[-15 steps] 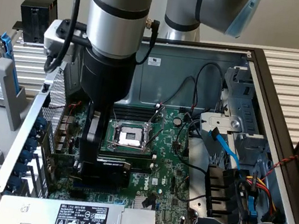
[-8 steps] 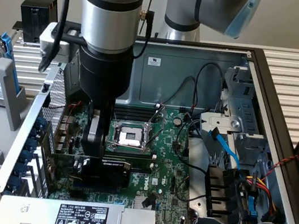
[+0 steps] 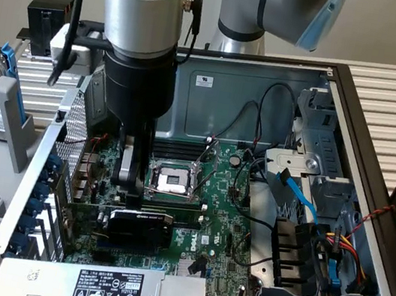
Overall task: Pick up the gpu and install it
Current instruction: 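Insert the gpu into the slot, then press down on the gpu until it lock into place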
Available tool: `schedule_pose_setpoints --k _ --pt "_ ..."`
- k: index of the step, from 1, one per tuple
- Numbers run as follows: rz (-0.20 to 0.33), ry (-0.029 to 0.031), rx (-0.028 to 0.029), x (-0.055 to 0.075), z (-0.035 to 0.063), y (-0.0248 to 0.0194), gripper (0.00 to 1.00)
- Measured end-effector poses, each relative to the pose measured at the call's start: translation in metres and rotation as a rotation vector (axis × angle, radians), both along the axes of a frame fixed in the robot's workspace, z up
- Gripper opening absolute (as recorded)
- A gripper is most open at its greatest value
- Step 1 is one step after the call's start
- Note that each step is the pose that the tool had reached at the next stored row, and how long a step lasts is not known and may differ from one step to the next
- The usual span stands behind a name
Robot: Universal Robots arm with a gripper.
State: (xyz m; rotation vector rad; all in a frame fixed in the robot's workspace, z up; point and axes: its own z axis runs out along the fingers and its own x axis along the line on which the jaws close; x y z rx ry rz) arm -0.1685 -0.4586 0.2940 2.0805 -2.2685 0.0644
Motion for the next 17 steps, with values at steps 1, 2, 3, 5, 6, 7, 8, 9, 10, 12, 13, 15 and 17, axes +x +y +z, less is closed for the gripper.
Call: schedule_pose_setpoints --k 1,2,3,5,6,7,8,9,10,12,13,15,17 --pt "0.0 -0.0028 -0.0002 0.0 0.0021 0.0 0.11" --pt "0.0 -0.0048 -0.0002 0.0001 0.0041 0.0 0.11" --pt "0.0 -0.0052 -0.0002 0.0 0.005 -0.0001 0.11" --pt "0.0 -0.0054 -0.0001 0.0 0.0052 0.0 0.11" --pt "0.0 -0.0052 -0.0003 0.0 0.0055 -0.0001 0.11" --pt "0.0 -0.0052 -0.0003 0.0 0.0057 -0.0001 0.11" --pt "0.0 -0.0052 -0.0004 0.0 0.006 -0.0001 0.11" --pt "0.0 -0.0052 -0.0005 0.0 0.0064 -0.0001 0.11" --pt "0.0 -0.0052 -0.0005 0.0 0.0066 -0.0001 0.11" --pt "0.0 -0.0053 -0.0005 0.0 0.0069 -0.0001 0.11" --pt "0.0 -0.0052 -0.0005 0.0 0.0071 -0.0001 0.11" --pt "0.0 -0.0053 -0.0005 0.0 0.0074 -0.0001 0.11" --pt "0.0 -0.0052 -0.0006 0.0 0.0078 -0.0001 0.11"
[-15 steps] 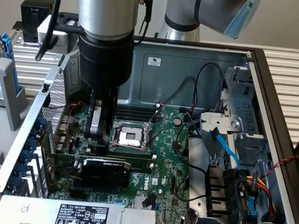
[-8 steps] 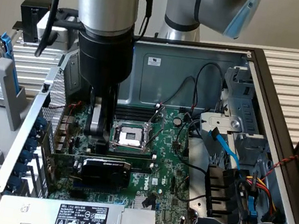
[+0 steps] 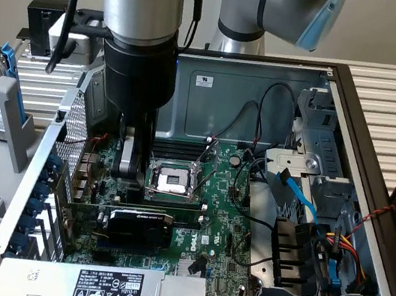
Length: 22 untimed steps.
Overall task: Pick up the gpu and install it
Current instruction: 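Press down on the gpu until it lock into place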
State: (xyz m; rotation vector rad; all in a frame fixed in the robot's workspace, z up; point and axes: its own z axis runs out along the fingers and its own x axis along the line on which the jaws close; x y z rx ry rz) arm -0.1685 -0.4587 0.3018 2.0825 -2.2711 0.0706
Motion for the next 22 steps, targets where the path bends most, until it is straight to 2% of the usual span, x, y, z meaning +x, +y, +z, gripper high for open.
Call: schedule_pose_setpoints --k 3,8,11,17,18,22 --pt "0.0 0.0 0.0 0.0 0.0001 0.0 0.11" --pt "0.0 -0.0017 0.0002 -0.014 0.0001 0.0002 0.11" --pt "0.0 -0.0018 0.0006 -0.017 -0.0006 0.0038 0.11" --pt "0.0 -0.0044 0.003 -0.028 -0.0091 0.0049 0.11" --pt "0.0 -0.0051 0.0051 -0.028 -0.0102 0.0049 0.11" --pt "0.0 -0.0059 0.022 -0.028 -0.0136 0.005 0.11"
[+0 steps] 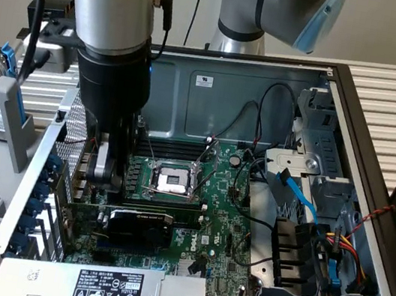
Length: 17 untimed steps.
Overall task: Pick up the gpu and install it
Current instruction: 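Press down on the gpu until it lock into place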
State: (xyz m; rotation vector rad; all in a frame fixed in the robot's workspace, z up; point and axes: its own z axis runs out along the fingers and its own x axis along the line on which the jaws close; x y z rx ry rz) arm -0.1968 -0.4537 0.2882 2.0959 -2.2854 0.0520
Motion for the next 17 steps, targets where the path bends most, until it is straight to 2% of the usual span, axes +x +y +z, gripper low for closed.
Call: schedule_pose_setpoints --k 1,3,5,17 --pt "0.0 0.0002 0.0048 0.0 -0.0006 0.0 0.11" --pt "0.0 0.0001 0.0184 0.0 -0.0023 0.0002 0.11" --pt "0.0 0.0 0.0258 0.0 -0.0047 0.0003 0.11" --pt "0.002 0.0006 0.0292 0.003 -0.0195 0.0004 0.11"
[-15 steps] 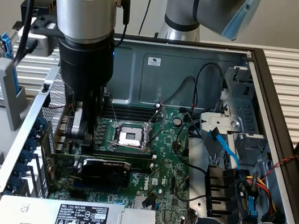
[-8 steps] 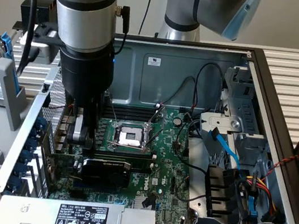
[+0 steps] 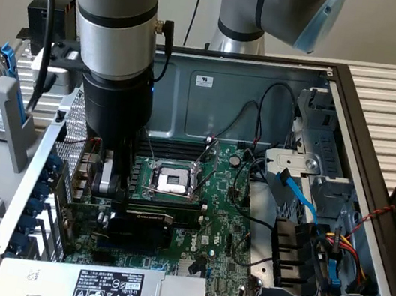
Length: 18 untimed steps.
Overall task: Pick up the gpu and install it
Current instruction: 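Press down on the gpu until it lock into place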
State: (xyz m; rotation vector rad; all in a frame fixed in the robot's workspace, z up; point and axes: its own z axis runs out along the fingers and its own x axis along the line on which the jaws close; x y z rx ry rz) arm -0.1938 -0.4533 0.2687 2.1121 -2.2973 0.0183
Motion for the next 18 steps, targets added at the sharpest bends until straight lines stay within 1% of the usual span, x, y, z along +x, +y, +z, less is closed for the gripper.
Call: schedule_pose_setpoints --k 4,6,9,12,18 --pt "0.003 -0.0003 0.0044 0.0 -0.0004 0.0001 0.11" --pt "0.004 0.0002 0.0048 0.0 -0.0004 0.0001 0.11" --pt "0.005 0.003 0.0047 0.0 -0.0004 0.0 0.11" --pt "0.006 0.0044 0.0048 0.0 -0.0004 0.0 0.11" --pt "0.007 0.0054 0.0049 0.0 -0.0001 0.0001 0.11"
